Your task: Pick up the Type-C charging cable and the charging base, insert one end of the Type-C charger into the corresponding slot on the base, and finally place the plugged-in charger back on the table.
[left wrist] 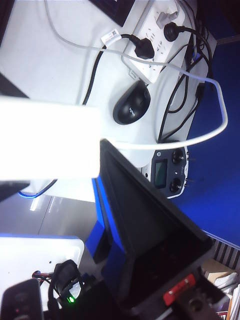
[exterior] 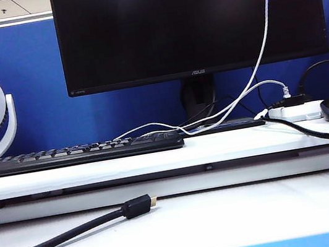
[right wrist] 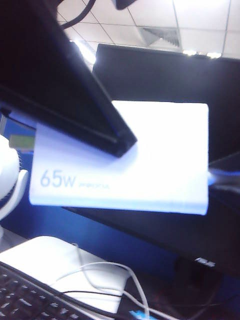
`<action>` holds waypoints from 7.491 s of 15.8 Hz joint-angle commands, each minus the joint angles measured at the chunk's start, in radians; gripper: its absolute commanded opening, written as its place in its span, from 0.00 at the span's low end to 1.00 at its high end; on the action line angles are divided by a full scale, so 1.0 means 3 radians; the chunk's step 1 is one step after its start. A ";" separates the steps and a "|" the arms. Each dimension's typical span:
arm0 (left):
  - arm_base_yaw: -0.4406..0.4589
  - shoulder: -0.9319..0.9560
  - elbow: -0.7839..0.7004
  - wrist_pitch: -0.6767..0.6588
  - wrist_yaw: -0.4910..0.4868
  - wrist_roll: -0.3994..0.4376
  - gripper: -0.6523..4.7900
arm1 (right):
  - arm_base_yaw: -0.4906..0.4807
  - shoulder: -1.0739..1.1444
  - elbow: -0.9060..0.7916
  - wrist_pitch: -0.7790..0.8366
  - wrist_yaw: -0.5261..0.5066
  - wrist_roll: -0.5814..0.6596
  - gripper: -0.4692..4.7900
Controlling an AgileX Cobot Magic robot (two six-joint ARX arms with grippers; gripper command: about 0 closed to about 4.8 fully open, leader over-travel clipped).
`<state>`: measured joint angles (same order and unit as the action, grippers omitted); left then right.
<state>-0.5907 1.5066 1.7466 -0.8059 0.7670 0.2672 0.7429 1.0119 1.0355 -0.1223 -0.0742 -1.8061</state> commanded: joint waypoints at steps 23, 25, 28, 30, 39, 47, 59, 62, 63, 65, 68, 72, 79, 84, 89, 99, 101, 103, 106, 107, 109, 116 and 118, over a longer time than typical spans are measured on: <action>-0.0074 0.0024 0.0023 0.0366 -0.0121 -0.0139 0.28 | 0.0324 0.0070 0.0008 0.0048 0.0102 -0.0089 0.09; -0.0122 0.0024 0.0023 0.0366 -0.0333 -0.0141 0.28 | 0.0324 0.0070 0.0008 0.0050 0.0102 -0.0089 0.09; -0.0123 0.0024 0.0023 0.0371 -0.0337 -0.0145 0.28 | 0.0324 0.0070 0.0008 0.0048 0.0130 -0.0089 0.09; -0.0121 0.0024 0.0023 0.0403 -0.0350 -0.0201 0.28 | 0.0324 0.0070 0.0008 0.0045 0.0191 -0.0089 0.09; -0.0120 0.0024 0.0023 0.0533 -0.0426 -0.0284 0.28 | 0.0326 0.0070 0.0008 -0.0028 -0.0135 -0.0092 0.09; -0.0120 0.0024 0.0023 0.0525 -0.0425 -0.0281 0.28 | 0.0407 0.0070 0.0008 -0.0092 -0.0207 -0.0083 0.09; -0.0117 0.0024 0.0023 0.0524 -0.0426 -0.0290 0.28 | 0.0532 0.0066 0.0008 -0.0098 -0.0019 -0.0079 0.09; -0.0120 0.0024 0.0023 0.0525 -0.0425 -0.0308 0.28 | 0.0539 0.0078 0.0008 -0.0088 0.0183 -0.0075 0.09; -0.0120 0.0024 0.0023 0.0526 -0.0425 -0.0317 0.28 | 0.0566 0.0076 0.0008 -0.0088 0.0192 -0.0075 0.09; -0.0118 0.0024 0.0023 0.0524 -0.0374 -0.0331 0.28 | 0.0652 0.0076 0.0008 -0.0058 0.0248 -0.0010 0.09; -0.0118 0.0024 0.0023 0.0525 -0.0361 -0.0323 0.28 | 0.0671 0.0076 0.0008 -0.0052 0.0278 0.0011 0.09; -0.0118 0.0024 0.0023 0.0524 -0.0348 -0.0332 0.28 | 0.0692 0.0076 0.0008 -0.0051 0.0361 0.0014 0.09; -0.0118 0.0024 0.0023 0.0525 -0.0351 -0.0333 0.28 | 0.0690 0.0076 0.0006 -0.0056 0.0351 0.0013 0.09; -0.0118 0.0023 0.0023 0.0523 -0.0350 -0.0343 0.28 | 0.0690 0.0076 0.0006 -0.0052 0.0327 0.0013 0.09; -0.0118 0.0023 0.0023 0.0520 -0.0348 -0.0345 0.28 | 0.0690 0.0078 0.0006 -0.0055 0.0324 0.0126 0.09; -0.0118 0.0023 0.0023 0.0434 -0.0348 -0.0369 0.28 | 0.0690 0.0072 0.0008 -0.0160 0.0473 0.0197 0.24; -0.0118 0.0023 0.0023 0.0422 -0.0348 -0.0367 0.28 | 0.0689 0.0072 0.0008 -0.0163 0.0704 0.0197 0.24; -0.0118 0.0023 0.0023 0.0422 -0.0350 -0.0366 0.28 | 0.0689 0.0071 0.0008 -0.0156 0.0832 0.0197 0.24; -0.0118 0.0023 0.0023 0.0421 -0.0350 -0.0366 0.28 | 0.0688 0.0070 0.0008 -0.0149 0.0947 0.0198 0.23; -0.0117 0.0023 0.0023 0.0418 -0.0350 -0.0366 0.28 | 0.0687 0.0070 0.0008 -0.0139 0.1007 0.0200 0.23; -0.0117 0.0022 0.0023 0.0415 -0.0348 -0.0366 0.28 | 0.0685 0.0070 0.0008 -0.0103 0.1116 0.0201 0.23; -0.0117 0.0022 0.0023 0.0323 -0.0350 -0.0315 0.28 | 0.0519 0.0069 0.0008 0.0000 0.1236 0.0202 0.23; -0.0116 0.0022 0.0023 0.0309 -0.0351 -0.0304 0.28 | 0.0509 0.0069 0.0008 0.0000 0.1237 0.0201 0.23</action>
<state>-0.6197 1.5150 1.7462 -0.7738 0.6449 0.1684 0.8883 1.0306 1.0367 -0.1341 0.3470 -1.7447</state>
